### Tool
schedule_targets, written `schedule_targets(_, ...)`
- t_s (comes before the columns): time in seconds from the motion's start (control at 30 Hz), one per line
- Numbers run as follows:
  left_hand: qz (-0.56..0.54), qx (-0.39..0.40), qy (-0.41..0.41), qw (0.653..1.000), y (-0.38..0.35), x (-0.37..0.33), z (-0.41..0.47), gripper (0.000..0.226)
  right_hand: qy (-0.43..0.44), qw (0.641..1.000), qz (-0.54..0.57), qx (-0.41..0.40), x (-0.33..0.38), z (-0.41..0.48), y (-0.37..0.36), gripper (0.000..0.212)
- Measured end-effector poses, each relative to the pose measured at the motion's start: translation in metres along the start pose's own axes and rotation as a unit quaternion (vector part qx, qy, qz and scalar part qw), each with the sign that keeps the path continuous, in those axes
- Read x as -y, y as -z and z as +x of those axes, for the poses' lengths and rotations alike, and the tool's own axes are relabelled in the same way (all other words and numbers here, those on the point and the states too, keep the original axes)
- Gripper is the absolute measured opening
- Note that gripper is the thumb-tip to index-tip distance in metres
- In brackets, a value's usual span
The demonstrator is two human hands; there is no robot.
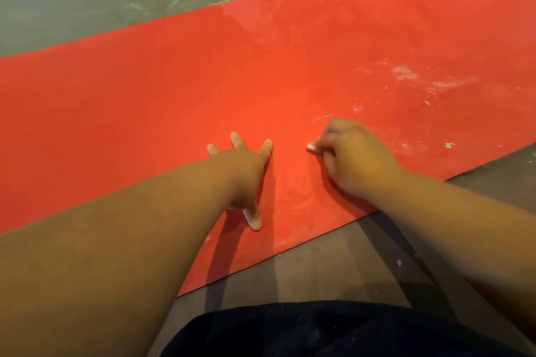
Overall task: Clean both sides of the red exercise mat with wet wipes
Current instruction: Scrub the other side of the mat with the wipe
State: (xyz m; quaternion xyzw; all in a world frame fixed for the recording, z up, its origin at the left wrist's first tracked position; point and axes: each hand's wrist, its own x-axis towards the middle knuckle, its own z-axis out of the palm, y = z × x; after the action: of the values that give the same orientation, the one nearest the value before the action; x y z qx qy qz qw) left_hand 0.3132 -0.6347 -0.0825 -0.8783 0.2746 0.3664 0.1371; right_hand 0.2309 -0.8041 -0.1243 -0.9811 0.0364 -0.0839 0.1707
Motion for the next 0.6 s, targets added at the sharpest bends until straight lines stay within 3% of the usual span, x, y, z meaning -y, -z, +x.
schedule_targets(0.13, 0.005, -0.007, 0.0, 1.0, -0.001, 0.0, 0.0, 0.147, 0.039, 0.999, 0.029, 0.018, 0.013, -0.037, 0.0, 0.012)
schedule_targets(0.27, 0.01, -0.011, 0.002, 1.0, -0.001, 0.001, 0.002, 0.149, -0.089, 0.986, 0.139, -0.004, 0.008, -0.013, -0.001, 0.013)
schedule_targets(0.37, 0.017, -0.013, 0.003, 1.0, -0.001, 0.001, 0.002, 0.149, -0.191, 0.936, 0.284, -0.082, 0.005, -0.007, -0.005, 0.009)
schedule_targets(0.47, 0.02, -0.012, 0.004, 1.0, -0.001, 0.001, 0.002, 0.149, -0.223, 0.903, 0.356, -0.087, 0.003, -0.016, -0.006, 0.015)
schedule_targets(0.6, -0.016, -0.014, 0.016, 1.0, -0.001, 0.0, 0.001, 0.143, -0.214, 0.901, 0.371, -0.076, 0.007, -0.025, -0.001, 0.016)
